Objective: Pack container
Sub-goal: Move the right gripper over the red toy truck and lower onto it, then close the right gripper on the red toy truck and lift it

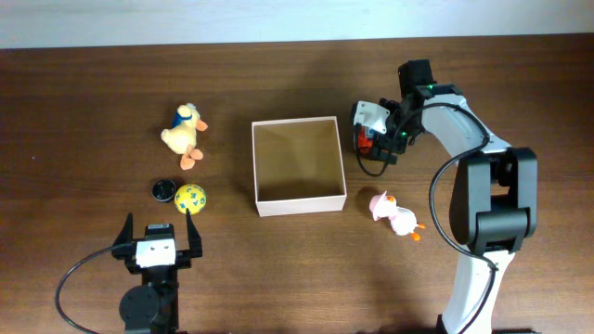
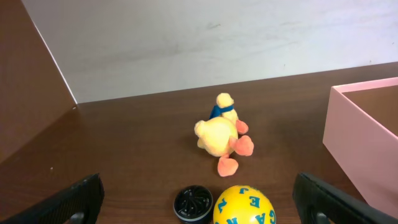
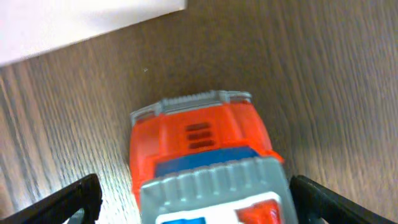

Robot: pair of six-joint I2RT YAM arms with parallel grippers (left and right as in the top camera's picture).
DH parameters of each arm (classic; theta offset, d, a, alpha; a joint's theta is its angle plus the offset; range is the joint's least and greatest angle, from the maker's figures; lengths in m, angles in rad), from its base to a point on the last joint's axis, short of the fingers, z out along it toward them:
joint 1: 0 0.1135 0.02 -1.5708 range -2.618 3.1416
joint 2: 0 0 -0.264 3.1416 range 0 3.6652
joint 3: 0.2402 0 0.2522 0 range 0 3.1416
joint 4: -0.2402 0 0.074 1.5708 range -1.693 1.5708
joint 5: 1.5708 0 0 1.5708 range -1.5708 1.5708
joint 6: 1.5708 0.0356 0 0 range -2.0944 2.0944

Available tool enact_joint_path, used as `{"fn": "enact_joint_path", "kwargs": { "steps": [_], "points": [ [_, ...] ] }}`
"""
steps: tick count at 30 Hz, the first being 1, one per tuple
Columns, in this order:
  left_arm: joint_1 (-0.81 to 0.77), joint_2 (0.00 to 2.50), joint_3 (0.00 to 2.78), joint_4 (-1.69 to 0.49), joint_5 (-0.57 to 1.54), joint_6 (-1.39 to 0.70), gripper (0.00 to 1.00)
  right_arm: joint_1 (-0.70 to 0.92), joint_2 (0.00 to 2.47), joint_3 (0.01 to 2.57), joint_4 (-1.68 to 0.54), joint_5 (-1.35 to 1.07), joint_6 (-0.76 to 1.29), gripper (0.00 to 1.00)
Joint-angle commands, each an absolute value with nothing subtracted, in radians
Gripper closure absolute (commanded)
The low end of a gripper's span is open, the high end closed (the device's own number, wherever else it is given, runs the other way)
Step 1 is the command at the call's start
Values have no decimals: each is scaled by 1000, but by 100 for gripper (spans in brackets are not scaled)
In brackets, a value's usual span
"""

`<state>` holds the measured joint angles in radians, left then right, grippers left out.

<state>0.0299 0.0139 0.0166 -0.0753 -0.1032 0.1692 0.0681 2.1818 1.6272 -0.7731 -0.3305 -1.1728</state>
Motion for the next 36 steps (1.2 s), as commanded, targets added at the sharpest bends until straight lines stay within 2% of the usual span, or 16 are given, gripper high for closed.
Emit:
{"fn": "enact_joint_path", "kwargs": {
  "steps": [1, 15, 23, 27, 34, 36],
  "points": [
    [26, 5, 9, -73, -93, 185, 1, 72, 2191, 1641, -775, -329, -1011, 1],
    [26, 5, 9, -73, -93, 185, 1, 72, 2183, 1655, -909, -318, -980, 0],
    [26, 5, 9, -72, -93, 185, 1, 72, 2183, 1718, -995, -330, -819, 0],
    [26, 5, 9, -73, -93, 185, 1, 72, 2183, 1727, -989, -330, -739, 1],
    [26, 5, 9, -72, -93, 185, 1, 72, 2184, 1724, -959, -329, -724, 0],
    [26, 5, 9, -73, -93, 185, 1, 72, 2184, 1724, -952, -329, -724, 4]
  ]
}}
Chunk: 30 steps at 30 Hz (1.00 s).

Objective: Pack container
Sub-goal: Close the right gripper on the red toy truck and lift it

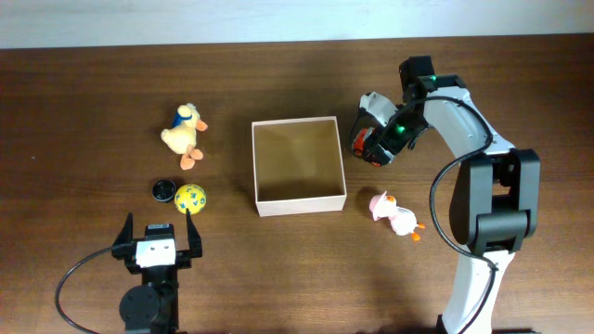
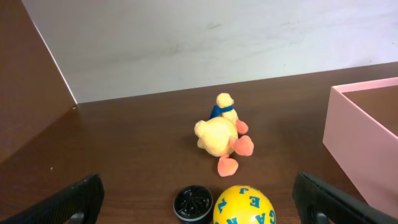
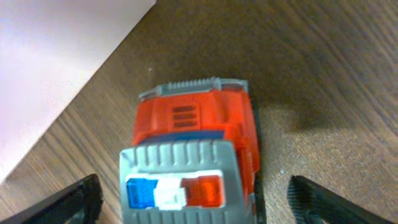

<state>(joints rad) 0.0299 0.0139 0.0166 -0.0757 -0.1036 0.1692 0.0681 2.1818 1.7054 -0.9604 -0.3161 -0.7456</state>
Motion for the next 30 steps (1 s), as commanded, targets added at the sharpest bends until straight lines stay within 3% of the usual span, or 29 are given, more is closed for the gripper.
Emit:
{"fn": "enact_joint_path", "kwargs": {
  "steps": [1, 14, 22, 30],
  "points": [
    [26, 5, 9, -72, -93, 185, 1, 72, 2184, 1724, -949, -329, -724, 5],
    [26, 5, 9, -73, -93, 185, 1, 72, 2244, 1713, -942, -325, -728, 5],
    [26, 5, 9, -73, -93, 185, 1, 72, 2252, 1713, -917, -317, -728, 22],
    [26, 5, 9, -73, -93, 185, 1, 72, 2252, 1713, -916, -302, -728, 24]
  ]
}}
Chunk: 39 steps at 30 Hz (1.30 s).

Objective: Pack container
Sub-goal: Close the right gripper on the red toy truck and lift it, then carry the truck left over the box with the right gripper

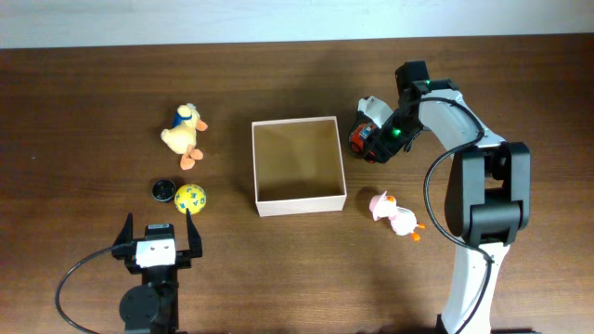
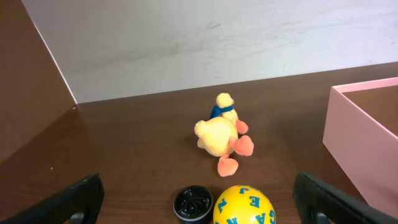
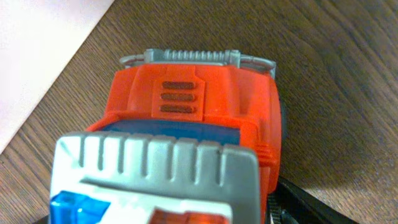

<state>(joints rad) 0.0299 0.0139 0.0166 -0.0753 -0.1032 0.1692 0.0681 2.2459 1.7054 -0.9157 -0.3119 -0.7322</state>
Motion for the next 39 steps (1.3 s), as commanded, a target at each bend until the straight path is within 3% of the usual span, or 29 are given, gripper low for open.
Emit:
{"fn": "enact_joint_path", "kwargs": {
  "steps": [1, 8, 24, 39],
  "points": [
    [26, 5, 9, -72, -93, 185, 1, 72, 2252, 1713, -915, -302, -728, 25],
    [26, 5, 9, -73, -93, 185, 1, 72, 2252, 1713, -916, -268, -728, 37],
    [26, 5, 9, -72, -93, 185, 1, 72, 2233, 1780, -966, -253, -724, 37],
    [26, 5, 9, -73, -93, 185, 1, 86, 2213, 2132, -1259, -257, -724, 39]
  ]
}}
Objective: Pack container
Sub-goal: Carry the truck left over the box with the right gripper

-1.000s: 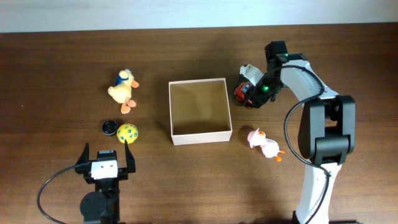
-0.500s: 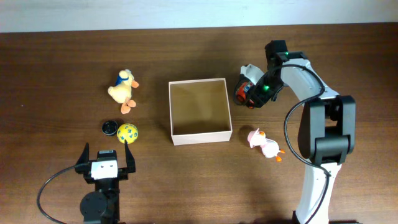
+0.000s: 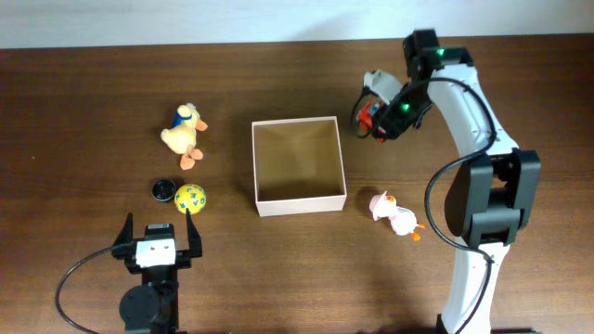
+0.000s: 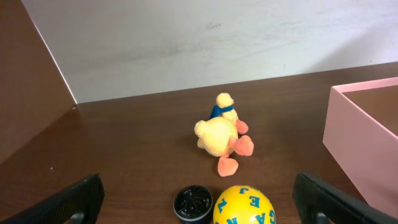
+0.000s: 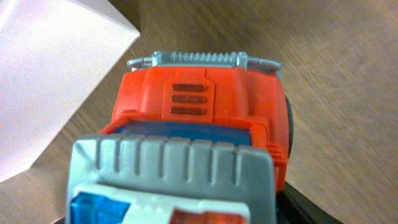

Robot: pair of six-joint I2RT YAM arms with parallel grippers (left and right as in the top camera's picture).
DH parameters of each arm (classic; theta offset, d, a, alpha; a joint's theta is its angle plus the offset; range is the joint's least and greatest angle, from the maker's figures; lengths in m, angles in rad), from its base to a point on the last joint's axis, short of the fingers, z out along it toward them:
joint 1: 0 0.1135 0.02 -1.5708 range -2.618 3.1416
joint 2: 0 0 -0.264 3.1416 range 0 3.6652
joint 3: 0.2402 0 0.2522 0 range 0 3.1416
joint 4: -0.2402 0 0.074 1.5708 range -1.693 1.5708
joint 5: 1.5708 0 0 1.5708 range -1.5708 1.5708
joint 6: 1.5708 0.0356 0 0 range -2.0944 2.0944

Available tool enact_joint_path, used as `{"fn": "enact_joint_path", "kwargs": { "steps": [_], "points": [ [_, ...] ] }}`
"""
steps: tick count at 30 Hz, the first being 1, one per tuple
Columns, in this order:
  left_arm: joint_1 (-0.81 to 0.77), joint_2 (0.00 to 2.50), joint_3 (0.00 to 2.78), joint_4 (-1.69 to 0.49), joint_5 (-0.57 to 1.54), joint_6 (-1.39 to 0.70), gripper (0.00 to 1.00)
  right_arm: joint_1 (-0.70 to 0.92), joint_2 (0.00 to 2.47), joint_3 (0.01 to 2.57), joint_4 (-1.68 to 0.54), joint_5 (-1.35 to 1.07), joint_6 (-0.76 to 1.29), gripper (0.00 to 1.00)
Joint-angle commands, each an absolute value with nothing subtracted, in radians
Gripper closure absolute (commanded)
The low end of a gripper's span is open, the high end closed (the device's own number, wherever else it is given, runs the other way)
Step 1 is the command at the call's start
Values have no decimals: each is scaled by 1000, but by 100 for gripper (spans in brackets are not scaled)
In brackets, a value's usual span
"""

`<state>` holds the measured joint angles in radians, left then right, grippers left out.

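Observation:
A red and grey toy truck [image 5: 199, 118] fills the right wrist view, and my right gripper [image 3: 379, 113] is shut on it; a dark fingertip [image 5: 308, 208] shows at the truck's lower right. Overhead, the truck [image 3: 366, 118] hangs just right of the open pink box [image 3: 299, 205], near its far right corner. My left gripper [image 3: 158, 243] rests open at the near left, nothing between its fingers [image 4: 74, 198]. In front of it lie a yellow lettered ball [image 4: 242, 206], a black cap [image 4: 193, 202] and a yellow plush duck [image 4: 221, 134].
A pink plush duck [image 3: 394, 213] lies on the table to the right of the box's near corner. The box's pink wall [image 4: 364, 143] shows at the right of the left wrist view. A pale wall borders the far table edge.
My right gripper, shut on the truck, now sits farther toward the back of the table and higher, with the box corner seen lower beneath the truck. The left arm has not moved.
My right gripper stood open around the truck on the table right of the box, then the same with its wrist turned. After that it was shut on the truck. Now the truck is held off the table near the box's far right corner.

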<state>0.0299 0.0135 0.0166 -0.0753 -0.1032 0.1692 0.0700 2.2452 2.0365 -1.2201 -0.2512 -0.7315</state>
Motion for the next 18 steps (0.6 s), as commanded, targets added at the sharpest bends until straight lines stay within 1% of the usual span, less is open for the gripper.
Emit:
{"fn": "enact_joint_path", "kwargs": {
  "steps": [1, 6, 11, 16, 18],
  "points": [
    [26, 5, 9, -72, -93, 185, 1, 92, 2213, 2156, -1275, -257, -724, 39],
    [26, 5, 9, -73, -93, 185, 1, 141, 2213, 2293, -1359, -257, -724, 39],
    [26, 5, 9, -72, -93, 185, 1, 231, 2213, 2436, -1452, -256, -725, 39],
    [26, 5, 9, -72, -93, 185, 1, 312, 2213, 2496, -1505, -247, -733, 39],
    [26, 5, 9, -73, -93, 185, 1, 352, 2213, 2499, -1530, -245, -774, 39]
  ]
}}
